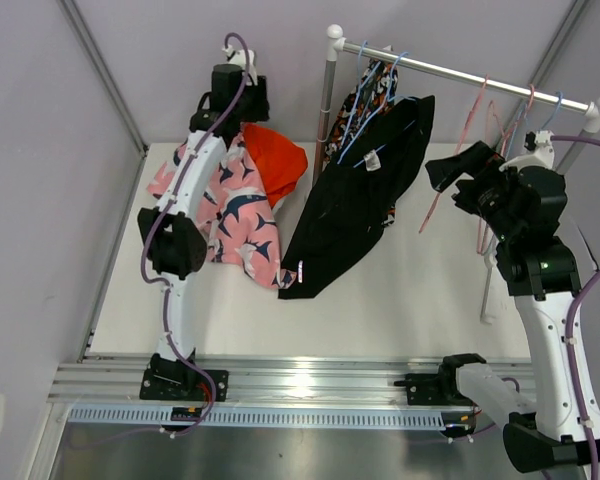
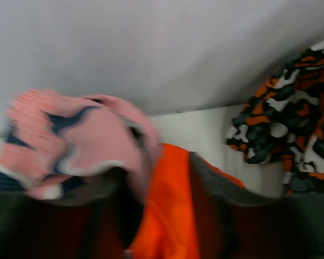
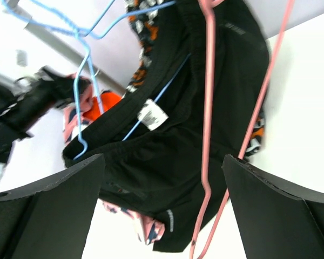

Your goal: Remove the shorts from the hanger

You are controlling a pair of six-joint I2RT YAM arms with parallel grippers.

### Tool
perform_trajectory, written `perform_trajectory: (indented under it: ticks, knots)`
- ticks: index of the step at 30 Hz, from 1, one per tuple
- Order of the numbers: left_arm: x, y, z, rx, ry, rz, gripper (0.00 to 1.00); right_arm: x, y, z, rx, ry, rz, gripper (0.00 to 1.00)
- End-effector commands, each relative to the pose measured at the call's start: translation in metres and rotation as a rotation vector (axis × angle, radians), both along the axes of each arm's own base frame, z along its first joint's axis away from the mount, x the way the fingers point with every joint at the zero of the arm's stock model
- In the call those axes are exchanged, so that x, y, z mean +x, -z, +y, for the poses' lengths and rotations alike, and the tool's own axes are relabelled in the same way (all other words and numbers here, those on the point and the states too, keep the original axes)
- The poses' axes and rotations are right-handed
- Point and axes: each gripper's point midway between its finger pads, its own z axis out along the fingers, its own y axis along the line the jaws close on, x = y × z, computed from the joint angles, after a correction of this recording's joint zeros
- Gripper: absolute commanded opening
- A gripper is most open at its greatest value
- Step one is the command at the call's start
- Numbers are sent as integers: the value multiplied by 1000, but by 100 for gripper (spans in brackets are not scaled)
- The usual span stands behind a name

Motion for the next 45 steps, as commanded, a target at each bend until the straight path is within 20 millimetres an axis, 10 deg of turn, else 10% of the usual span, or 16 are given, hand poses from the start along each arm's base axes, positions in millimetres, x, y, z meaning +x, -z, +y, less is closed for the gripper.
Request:
perform_trajectory:
  ticks: [1,2,8,11,22,29,33,34,35,37,38,41,45]
  knots:
    - [-9,30,-7,17,-15,79,65,-3,-33,18,31,-78,-88,99]
    - [-8,44,-6,23,-22,109,78,-2,-34,23,22,-91,-86,100]
    - [-9,111,-13,32,12,247,83,-9,-63,35,24,-115,-142,99]
    - [-11,108,-14,19,6,255,92,-14,-73,35,24,-115,-159,99]
    - [-94,-145,-14,-144,108,-163,99,-11,-77,38,20,-117,-182,99]
    - [-171,-223,-2,-202,155,-324,99,16,-74,66,26,-176,-178,99]
    - [-214,-226,15,-212,121,-347,99,38,-73,90,19,-208,-173,99]
    - [-211,-182,15,-194,109,-259,99,44,-73,93,16,-205,-175,100]
    - [-239,-208,23,-212,117,-353,99,55,-69,100,7,-209,-163,100]
    - [-248,-156,27,-187,109,-291,99,66,-68,107,0,-214,-161,99]
    - [-275,-183,36,-205,104,-398,99,70,-75,110,-2,-215,-175,99]
    - [-286,-128,45,-195,65,-344,99,88,-72,118,-8,-214,-167,98]
    - [-303,-105,49,-208,61,-327,99,110,-66,127,-2,-206,-165,95]
